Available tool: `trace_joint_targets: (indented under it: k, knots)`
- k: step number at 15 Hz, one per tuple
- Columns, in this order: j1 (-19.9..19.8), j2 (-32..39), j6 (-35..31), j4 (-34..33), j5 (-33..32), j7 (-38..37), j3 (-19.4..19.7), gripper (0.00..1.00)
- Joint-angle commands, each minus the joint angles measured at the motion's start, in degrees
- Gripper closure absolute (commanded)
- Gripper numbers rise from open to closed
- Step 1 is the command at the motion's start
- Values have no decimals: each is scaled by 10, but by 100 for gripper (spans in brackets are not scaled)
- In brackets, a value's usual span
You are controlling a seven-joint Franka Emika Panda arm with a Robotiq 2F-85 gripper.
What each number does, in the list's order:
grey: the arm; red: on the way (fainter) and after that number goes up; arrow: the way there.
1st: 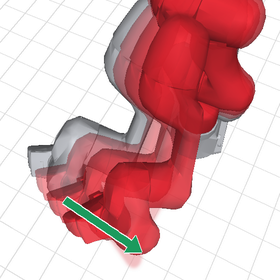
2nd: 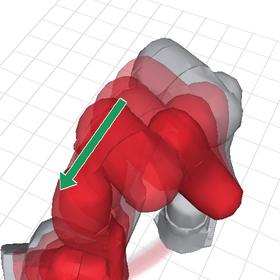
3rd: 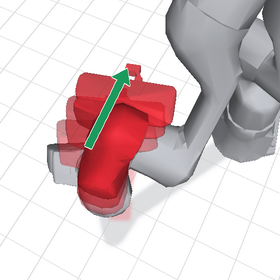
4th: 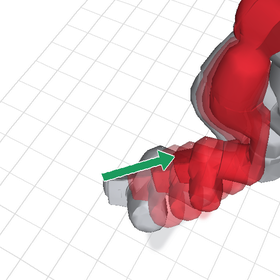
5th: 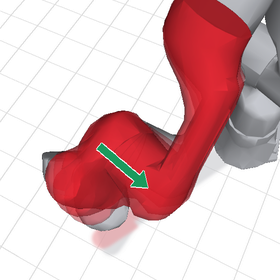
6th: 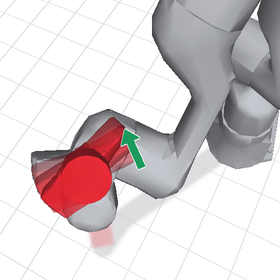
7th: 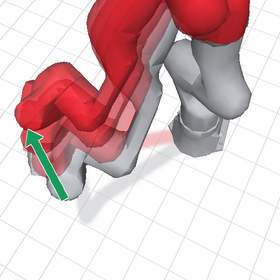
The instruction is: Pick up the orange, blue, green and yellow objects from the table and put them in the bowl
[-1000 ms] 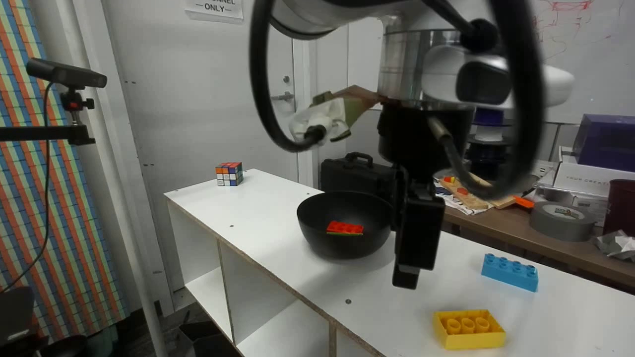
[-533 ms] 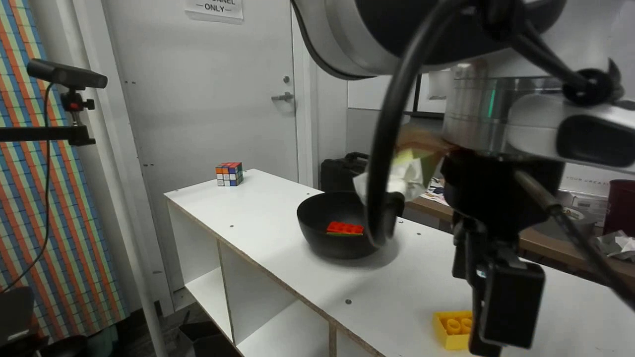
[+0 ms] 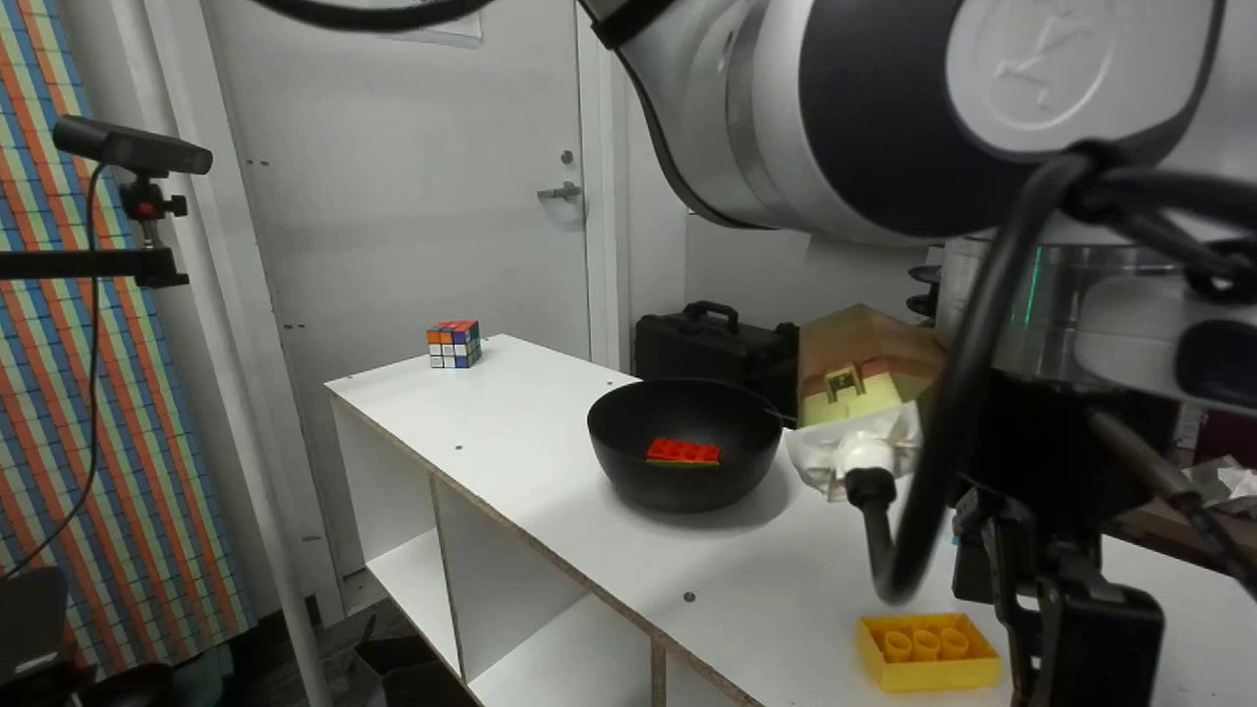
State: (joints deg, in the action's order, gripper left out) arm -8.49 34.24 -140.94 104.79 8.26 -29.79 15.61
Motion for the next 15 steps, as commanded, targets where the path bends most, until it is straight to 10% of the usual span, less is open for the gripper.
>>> trace_joint_targets:
  k: [1, 4, 6, 15]
  knots:
    - [12, 28, -19, -33, -4, -1, -8, 0]
    - [20, 37, -19, -37, -4, 9, -19, 0]
    - [24, 37, -13, -30, -5, 14, -23, 27]
    - [64, -64, 14, 79, -37, -15, -3, 89]
